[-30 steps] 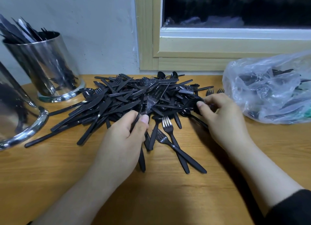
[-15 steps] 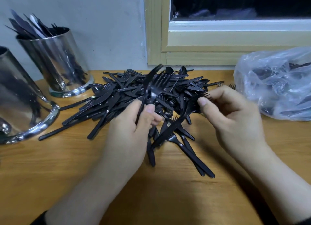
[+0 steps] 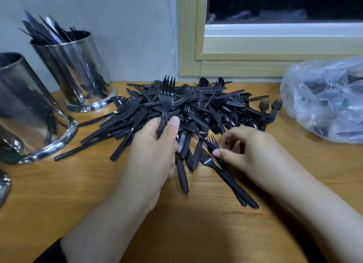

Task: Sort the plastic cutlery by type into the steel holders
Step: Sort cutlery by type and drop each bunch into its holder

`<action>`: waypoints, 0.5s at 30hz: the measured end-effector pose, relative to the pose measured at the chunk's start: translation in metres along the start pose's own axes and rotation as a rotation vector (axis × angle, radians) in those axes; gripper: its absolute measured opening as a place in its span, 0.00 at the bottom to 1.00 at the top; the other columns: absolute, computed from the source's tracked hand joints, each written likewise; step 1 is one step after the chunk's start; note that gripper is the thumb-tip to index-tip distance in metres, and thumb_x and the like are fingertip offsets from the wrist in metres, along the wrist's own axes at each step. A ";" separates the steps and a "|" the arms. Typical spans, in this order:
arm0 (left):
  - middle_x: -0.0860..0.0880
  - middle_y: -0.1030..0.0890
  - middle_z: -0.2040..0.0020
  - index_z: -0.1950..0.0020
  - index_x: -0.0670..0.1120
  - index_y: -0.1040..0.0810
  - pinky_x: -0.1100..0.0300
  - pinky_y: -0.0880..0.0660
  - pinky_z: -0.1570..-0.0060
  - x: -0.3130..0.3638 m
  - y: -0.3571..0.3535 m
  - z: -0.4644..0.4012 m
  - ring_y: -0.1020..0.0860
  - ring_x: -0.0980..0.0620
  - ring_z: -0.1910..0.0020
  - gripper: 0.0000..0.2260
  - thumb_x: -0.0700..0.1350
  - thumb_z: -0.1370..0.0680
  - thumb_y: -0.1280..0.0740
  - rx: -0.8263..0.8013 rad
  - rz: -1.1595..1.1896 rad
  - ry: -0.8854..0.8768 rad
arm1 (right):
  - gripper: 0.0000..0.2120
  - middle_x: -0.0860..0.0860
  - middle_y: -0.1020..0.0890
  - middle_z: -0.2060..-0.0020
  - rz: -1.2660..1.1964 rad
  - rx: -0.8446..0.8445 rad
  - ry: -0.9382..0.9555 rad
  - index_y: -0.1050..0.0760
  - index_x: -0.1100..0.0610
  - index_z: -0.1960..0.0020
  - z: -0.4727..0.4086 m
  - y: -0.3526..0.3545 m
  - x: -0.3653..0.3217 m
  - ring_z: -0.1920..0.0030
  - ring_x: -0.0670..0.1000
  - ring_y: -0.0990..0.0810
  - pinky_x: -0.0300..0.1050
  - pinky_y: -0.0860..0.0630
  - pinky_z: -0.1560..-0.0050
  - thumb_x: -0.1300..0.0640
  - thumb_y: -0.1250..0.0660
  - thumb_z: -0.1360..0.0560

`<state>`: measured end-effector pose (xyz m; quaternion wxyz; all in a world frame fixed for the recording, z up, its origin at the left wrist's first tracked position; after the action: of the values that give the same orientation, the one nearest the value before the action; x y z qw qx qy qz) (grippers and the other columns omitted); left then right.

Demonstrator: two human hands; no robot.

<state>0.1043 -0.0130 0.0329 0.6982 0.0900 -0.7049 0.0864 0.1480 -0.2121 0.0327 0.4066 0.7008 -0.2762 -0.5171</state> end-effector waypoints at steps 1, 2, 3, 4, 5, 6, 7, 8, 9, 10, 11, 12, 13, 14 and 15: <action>0.49 0.36 0.68 0.57 0.45 0.31 0.61 0.42 0.78 0.000 0.000 0.000 0.41 0.53 0.74 0.15 0.54 0.16 0.38 -0.006 0.030 0.012 | 0.10 0.42 0.23 0.60 0.038 -0.013 0.003 0.23 0.47 0.56 -0.001 -0.003 -0.002 0.59 0.39 0.26 0.30 0.33 0.62 0.42 0.28 0.27; 0.50 0.37 0.69 0.57 0.46 0.31 0.61 0.43 0.78 0.000 0.000 0.001 0.41 0.53 0.74 0.15 0.54 0.16 0.38 -0.009 0.060 0.026 | 0.09 0.42 0.23 0.60 0.068 -0.020 0.002 0.23 0.47 0.56 -0.002 -0.006 -0.003 0.58 0.39 0.26 0.31 0.33 0.62 0.42 0.28 0.26; 0.51 0.38 0.70 0.56 0.46 0.29 0.61 0.43 0.78 0.000 0.000 0.000 0.42 0.54 0.74 0.15 0.55 0.16 0.39 -0.013 0.094 0.043 | 0.08 0.42 0.23 0.59 0.088 -0.020 -0.003 0.23 0.47 0.55 -0.004 -0.009 -0.003 0.58 0.39 0.26 0.33 0.33 0.61 0.43 0.28 0.26; 0.51 0.38 0.70 0.54 0.46 0.27 0.62 0.43 0.78 0.000 0.000 0.000 0.42 0.54 0.74 0.15 0.57 0.17 0.39 -0.012 0.133 0.061 | 0.08 0.42 0.23 0.60 0.097 -0.016 -0.013 0.22 0.47 0.55 -0.005 -0.010 -0.003 0.58 0.40 0.25 0.37 0.31 0.60 0.44 0.28 0.25; 0.51 0.38 0.71 0.51 0.45 0.26 0.62 0.43 0.79 -0.001 0.000 -0.001 0.42 0.54 0.75 0.17 0.59 0.17 0.41 -0.008 0.174 0.078 | 0.07 0.42 0.23 0.60 0.100 -0.011 -0.027 0.21 0.47 0.55 -0.006 -0.010 -0.003 0.57 0.42 0.25 0.40 0.30 0.59 0.45 0.29 0.25; 0.51 0.38 0.71 0.48 0.44 0.25 0.63 0.42 0.80 -0.001 0.001 -0.002 0.41 0.55 0.76 0.19 0.60 0.17 0.42 -0.004 0.216 0.093 | 0.06 0.42 0.23 0.60 0.100 -0.006 -0.039 0.21 0.47 0.55 -0.006 -0.010 -0.003 0.57 0.43 0.24 0.41 0.30 0.58 0.46 0.29 0.24; 0.51 0.38 0.71 0.46 0.44 0.24 0.64 0.42 0.81 -0.002 0.001 -0.002 0.41 0.55 0.77 0.20 0.59 0.16 0.43 -0.005 0.251 0.102 | 0.06 0.42 0.23 0.61 0.102 0.000 -0.049 0.20 0.48 0.55 -0.006 -0.008 -0.004 0.57 0.44 0.24 0.42 0.30 0.59 0.46 0.30 0.24; 0.51 0.37 0.71 0.46 0.43 0.24 0.64 0.42 0.81 -0.004 0.001 -0.003 0.41 0.55 0.77 0.19 0.58 0.16 0.44 -0.009 0.273 0.103 | 0.06 0.43 0.23 0.61 0.109 0.008 -0.059 0.20 0.48 0.56 -0.005 -0.007 -0.004 0.58 0.45 0.24 0.41 0.31 0.60 0.47 0.30 0.23; 0.51 0.37 0.71 0.46 0.43 0.24 0.64 0.41 0.81 -0.005 0.001 -0.003 0.40 0.55 0.77 0.19 0.57 0.15 0.44 -0.016 0.281 0.097 | 0.07 0.43 0.23 0.63 0.112 0.026 -0.067 0.20 0.49 0.56 -0.005 -0.004 -0.004 0.59 0.44 0.25 0.39 0.33 0.63 0.47 0.31 0.23; 0.50 0.36 0.70 0.46 0.43 0.24 0.64 0.40 0.81 -0.006 0.000 -0.002 0.39 0.55 0.77 0.18 0.55 0.14 0.44 -0.019 0.277 0.085 | 0.07 0.43 0.23 0.64 0.103 0.056 -0.076 0.20 0.49 0.57 -0.004 -0.001 -0.004 0.62 0.43 0.25 0.35 0.34 0.66 0.48 0.31 0.23; 0.50 0.34 0.70 0.46 0.43 0.23 0.63 0.38 0.80 -0.006 0.000 -0.002 0.38 0.55 0.76 0.17 0.54 0.14 0.44 -0.017 0.262 0.070 | 0.08 0.44 0.22 0.65 0.070 0.101 -0.086 0.20 0.49 0.59 -0.003 0.002 -0.004 0.64 0.42 0.25 0.33 0.33 0.68 0.49 0.32 0.23; 0.50 0.32 0.69 0.46 0.43 0.23 0.63 0.37 0.78 -0.007 0.000 -0.001 0.36 0.55 0.75 0.16 0.53 0.14 0.44 -0.010 0.240 0.056 | 0.08 0.44 0.21 0.67 0.010 0.152 -0.096 0.21 0.49 0.60 -0.002 0.004 -0.004 0.66 0.43 0.24 0.33 0.32 0.69 0.49 0.32 0.23; 0.50 0.30 0.68 0.46 0.43 0.22 0.62 0.36 0.77 -0.008 0.000 -0.001 0.34 0.55 0.74 0.15 0.52 0.14 0.43 -0.003 0.215 0.046 | 0.09 0.45 0.21 0.69 -0.078 0.197 -0.100 0.21 0.49 0.61 0.000 0.006 -0.004 0.67 0.44 0.24 0.34 0.31 0.69 0.49 0.31 0.23; 0.50 0.28 0.67 0.45 0.44 0.21 0.62 0.35 0.76 -0.009 0.000 -0.002 0.34 0.55 0.74 0.15 0.51 0.14 0.43 0.004 0.190 0.039 | 0.09 0.45 0.20 0.69 -0.182 0.222 -0.094 0.21 0.48 0.62 0.002 0.008 -0.005 0.67 0.44 0.23 0.34 0.30 0.68 0.49 0.31 0.24; 0.50 0.28 0.66 0.45 0.45 0.20 0.62 0.36 0.75 -0.010 -0.001 -0.002 0.34 0.55 0.73 0.14 0.50 0.14 0.42 0.011 0.174 0.040 | 0.09 0.45 0.19 0.69 -0.287 0.217 -0.083 0.21 0.49 0.62 0.005 0.008 -0.009 0.68 0.43 0.23 0.33 0.30 0.68 0.50 0.30 0.24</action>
<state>0.1069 -0.0133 0.0229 0.7014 0.0305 -0.6956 0.1526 0.1411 -0.2104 0.0434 0.2387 0.7507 -0.2440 -0.5656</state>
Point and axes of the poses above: each hand's wrist, its own z-axis away from the middle knuckle, its own y-axis out of the back of the hand, x = y × z, the point moved 1 cm from there along -z, towards the middle knuckle
